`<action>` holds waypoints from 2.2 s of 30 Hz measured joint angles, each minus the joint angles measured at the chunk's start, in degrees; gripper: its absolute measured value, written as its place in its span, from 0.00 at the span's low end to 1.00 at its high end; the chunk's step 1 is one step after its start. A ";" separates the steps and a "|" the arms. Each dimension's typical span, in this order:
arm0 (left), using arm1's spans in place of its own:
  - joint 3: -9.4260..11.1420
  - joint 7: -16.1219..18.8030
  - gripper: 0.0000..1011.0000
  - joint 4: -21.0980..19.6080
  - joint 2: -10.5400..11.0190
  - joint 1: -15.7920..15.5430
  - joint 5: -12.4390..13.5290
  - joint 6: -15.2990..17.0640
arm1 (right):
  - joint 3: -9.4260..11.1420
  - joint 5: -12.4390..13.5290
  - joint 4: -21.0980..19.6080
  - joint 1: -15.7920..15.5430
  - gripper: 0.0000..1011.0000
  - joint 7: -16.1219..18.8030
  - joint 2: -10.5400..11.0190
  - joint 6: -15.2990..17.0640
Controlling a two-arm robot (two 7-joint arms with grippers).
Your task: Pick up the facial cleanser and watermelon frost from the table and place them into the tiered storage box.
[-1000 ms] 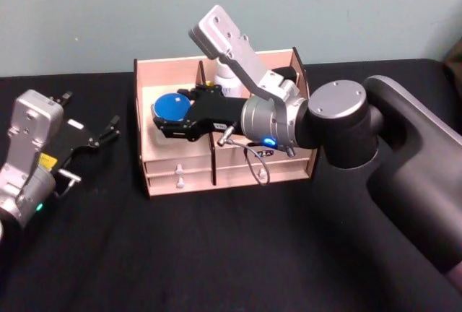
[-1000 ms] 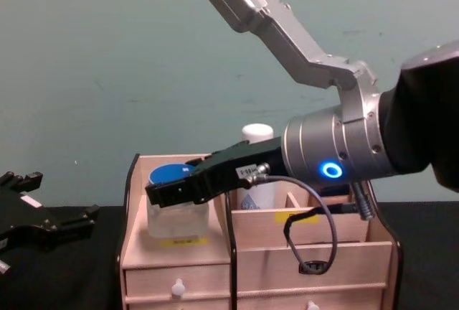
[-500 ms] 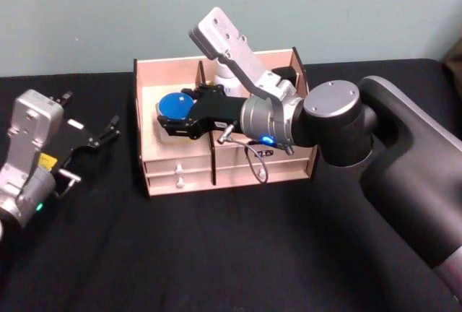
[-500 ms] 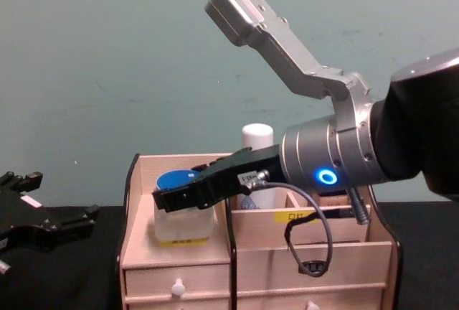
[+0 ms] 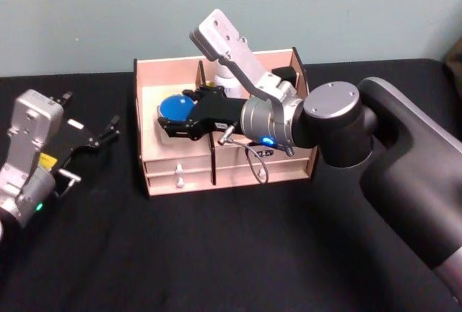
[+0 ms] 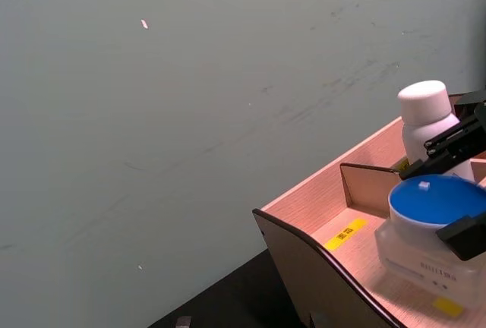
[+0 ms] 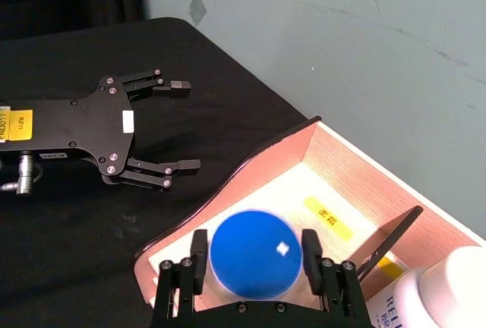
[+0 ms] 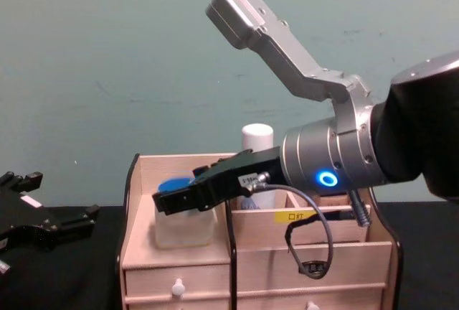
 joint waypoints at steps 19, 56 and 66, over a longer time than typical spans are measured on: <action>0.00 0.00 1.00 0.00 0.00 0.00 0.00 0.00 | 0.76 -0.96 -3.22 -1.58 0.99 -0.77 0.77 -1.78; 0.00 0.00 1.00 0.00 0.00 0.00 0.00 0.00 | 25.01 -1.83 -12.88 -15.59 0.99 -15.14 6.99 -14.69; 0.00 0.00 1.00 0.00 0.00 0.00 0.00 0.00 | 27.60 -2.26 -7.00 -15.54 0.99 -15.35 5.86 -15.99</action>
